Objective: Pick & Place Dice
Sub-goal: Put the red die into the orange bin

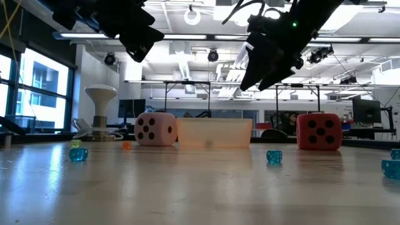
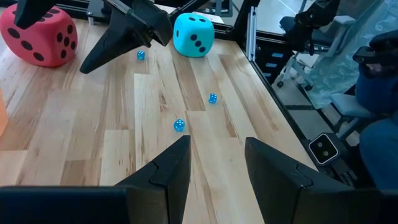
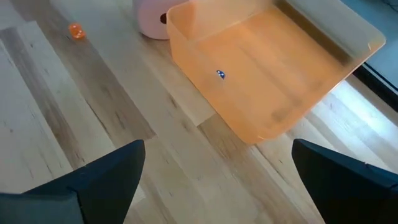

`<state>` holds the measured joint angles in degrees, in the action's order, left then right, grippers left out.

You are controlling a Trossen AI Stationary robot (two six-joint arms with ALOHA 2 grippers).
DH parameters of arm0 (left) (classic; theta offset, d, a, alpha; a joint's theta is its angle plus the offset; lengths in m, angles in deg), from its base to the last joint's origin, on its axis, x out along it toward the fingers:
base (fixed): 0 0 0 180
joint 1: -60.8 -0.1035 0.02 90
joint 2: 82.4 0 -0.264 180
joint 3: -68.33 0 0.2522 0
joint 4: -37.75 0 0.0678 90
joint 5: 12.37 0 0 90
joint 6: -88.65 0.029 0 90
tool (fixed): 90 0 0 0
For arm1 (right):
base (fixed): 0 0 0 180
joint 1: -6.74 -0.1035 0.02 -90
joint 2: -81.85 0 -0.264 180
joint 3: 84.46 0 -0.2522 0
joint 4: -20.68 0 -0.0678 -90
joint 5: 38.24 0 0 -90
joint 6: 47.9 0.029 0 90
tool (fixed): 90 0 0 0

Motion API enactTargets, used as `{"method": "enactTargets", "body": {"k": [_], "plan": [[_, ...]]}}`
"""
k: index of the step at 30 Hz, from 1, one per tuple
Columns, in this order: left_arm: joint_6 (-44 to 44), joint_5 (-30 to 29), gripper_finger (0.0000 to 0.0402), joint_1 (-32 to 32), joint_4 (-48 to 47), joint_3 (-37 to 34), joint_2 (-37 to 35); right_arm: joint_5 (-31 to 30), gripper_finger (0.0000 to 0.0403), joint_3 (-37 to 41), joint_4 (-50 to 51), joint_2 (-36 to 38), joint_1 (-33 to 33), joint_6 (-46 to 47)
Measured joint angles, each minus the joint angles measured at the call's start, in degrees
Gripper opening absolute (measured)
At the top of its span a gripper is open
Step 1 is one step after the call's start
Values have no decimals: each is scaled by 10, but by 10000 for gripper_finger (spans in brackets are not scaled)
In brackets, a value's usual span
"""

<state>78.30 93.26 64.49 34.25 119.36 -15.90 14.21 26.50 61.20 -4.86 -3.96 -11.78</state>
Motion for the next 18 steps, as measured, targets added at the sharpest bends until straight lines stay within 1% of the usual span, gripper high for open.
{"method": "enactTargets", "body": {"k": [4, 9, 13, 18], "plan": [[0, 0, 148, 0, 0, 0, 0, -15, 399, 0, -2, -9, 1, 15], [-1, 0, 148, 0, -1, 0, 0, -13, 399, 0, -18, -17, 17, -12], [-2, 0, 148, 0, -1, 0, 0, 10, 399, 0, -21, -26, 25, -12], [-2, 0, 148, 0, -2, 0, 0, 17, 399, 1, -24, -49, 29, -15]]}}
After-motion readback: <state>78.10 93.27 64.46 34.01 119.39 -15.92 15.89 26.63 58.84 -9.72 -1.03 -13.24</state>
